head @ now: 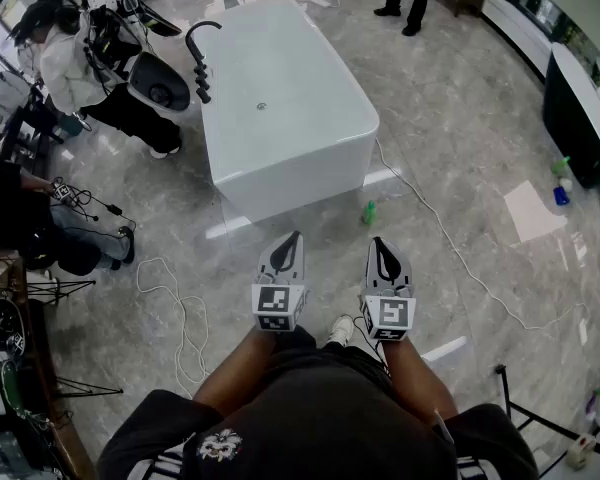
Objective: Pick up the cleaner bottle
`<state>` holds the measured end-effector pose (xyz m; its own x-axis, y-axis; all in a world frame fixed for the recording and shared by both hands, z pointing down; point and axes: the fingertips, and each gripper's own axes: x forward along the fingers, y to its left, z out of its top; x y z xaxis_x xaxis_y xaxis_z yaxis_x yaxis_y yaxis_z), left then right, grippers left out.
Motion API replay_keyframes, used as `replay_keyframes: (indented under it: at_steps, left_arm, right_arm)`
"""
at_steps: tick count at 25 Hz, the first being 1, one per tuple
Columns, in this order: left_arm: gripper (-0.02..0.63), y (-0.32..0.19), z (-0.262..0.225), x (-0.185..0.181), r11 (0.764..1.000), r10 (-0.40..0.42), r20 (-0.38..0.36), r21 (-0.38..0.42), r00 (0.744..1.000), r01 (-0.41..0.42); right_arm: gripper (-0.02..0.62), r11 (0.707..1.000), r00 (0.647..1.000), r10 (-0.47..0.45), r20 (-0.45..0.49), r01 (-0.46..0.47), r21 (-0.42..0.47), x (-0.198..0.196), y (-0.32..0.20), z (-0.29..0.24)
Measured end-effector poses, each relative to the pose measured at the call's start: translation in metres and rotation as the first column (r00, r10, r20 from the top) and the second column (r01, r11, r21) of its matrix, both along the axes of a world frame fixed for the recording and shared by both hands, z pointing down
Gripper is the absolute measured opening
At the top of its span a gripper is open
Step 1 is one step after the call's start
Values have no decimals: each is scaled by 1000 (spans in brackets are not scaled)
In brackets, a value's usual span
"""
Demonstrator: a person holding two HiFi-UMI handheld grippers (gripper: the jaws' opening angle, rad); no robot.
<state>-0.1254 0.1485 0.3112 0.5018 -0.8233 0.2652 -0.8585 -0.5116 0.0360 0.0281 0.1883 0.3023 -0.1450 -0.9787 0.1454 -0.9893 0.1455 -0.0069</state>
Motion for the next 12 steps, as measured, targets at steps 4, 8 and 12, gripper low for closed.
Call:
replay_keyframes:
  at_steps: [4,8,12]
  left_arm:
    - [6,-39,-2,11,1000,-5,1,3,1000,5]
    - [6,-79,-6,14,999,-37,-19,-7,999,37]
    - [6,-123,11,11,999,-47,-28,-25,998,46]
  right_arm:
    - [15,1000,999,-31,-15,31,3,3,-34,5]
    - [15,999,999,-46,-4,46,-7,3,-73,12]
    - [15,998,998,-61,-24,61,-23,-2,-120,23]
